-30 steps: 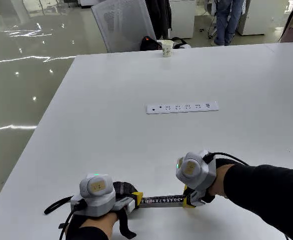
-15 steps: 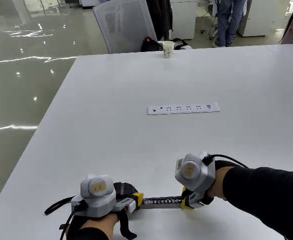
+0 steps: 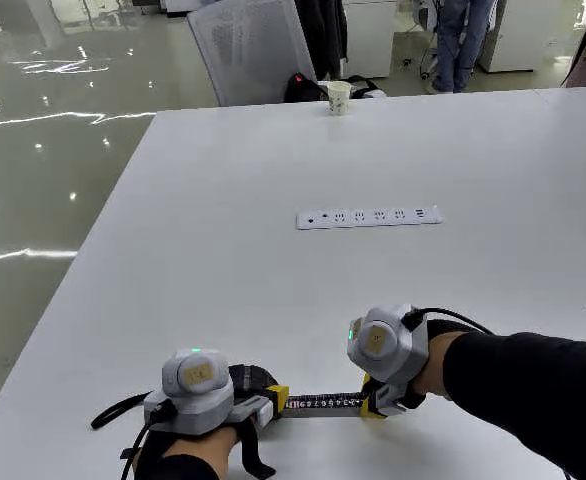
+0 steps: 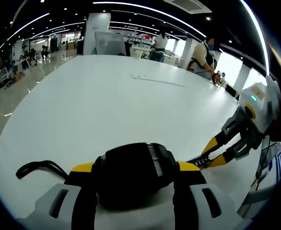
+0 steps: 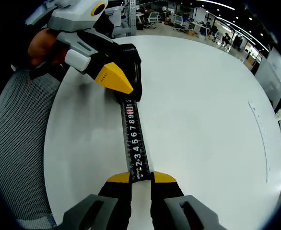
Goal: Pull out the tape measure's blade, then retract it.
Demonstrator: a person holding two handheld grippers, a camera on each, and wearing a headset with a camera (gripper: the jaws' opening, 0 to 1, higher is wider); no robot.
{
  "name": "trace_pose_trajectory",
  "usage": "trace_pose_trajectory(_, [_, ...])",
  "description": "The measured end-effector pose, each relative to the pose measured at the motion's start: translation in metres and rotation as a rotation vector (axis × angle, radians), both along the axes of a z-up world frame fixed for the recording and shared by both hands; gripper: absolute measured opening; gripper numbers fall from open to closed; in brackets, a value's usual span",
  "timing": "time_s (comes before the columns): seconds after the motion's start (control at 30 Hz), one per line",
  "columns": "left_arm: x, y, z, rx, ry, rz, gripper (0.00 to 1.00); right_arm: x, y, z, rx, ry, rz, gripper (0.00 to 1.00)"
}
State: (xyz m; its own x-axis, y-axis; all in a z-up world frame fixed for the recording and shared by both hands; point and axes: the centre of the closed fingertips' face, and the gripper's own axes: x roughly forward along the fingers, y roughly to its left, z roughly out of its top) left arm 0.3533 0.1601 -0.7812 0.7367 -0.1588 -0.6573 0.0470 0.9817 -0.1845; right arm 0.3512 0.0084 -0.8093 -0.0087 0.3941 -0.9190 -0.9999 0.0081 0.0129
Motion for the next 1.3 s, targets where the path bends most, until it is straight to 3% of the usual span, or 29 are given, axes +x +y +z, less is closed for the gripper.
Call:
trace_pose_trajectory(0.33, [0.001,0.001,0.0,-0.003,0.005,0.0,0.6,-0.001,0.004,0.0,0.0,0.004,-0.002,0.11])
trace_pose_trajectory(0.47, [0.002,0.0,-0.001,-0.006,0.007,0.0,0.6,-0.002,0.006,0.0,0.005,0.006,0.03,0.11])
trace_pose_trajectory(0.53, [0.002,0.0,-0.001,-0.006,0.008,0.0,0.6,-0.002,0.005,0.0,-0.001,0.027,-0.01,0.11])
trace_pose_trajectory(0.83, [0.001,0.0,-0.001,-0.011,0.007,-0.002,0.6,-0.003,0.008,0.0,0.007,0.022,0.043,0.11])
trace_pose_trajectory(1.0, [0.0,-0.001,-0.001,-0.015,0.01,-0.003,0.59,-0.003,0.011,0.0,0.011,0.028,0.001,0.1])
trace_pose_trajectory(1.3, [-0.001,0.001,-0.001,-0.028,0.013,0.0,0.6,-0.001,0.015,-0.001,0.018,0.032,-0.008,0.11])
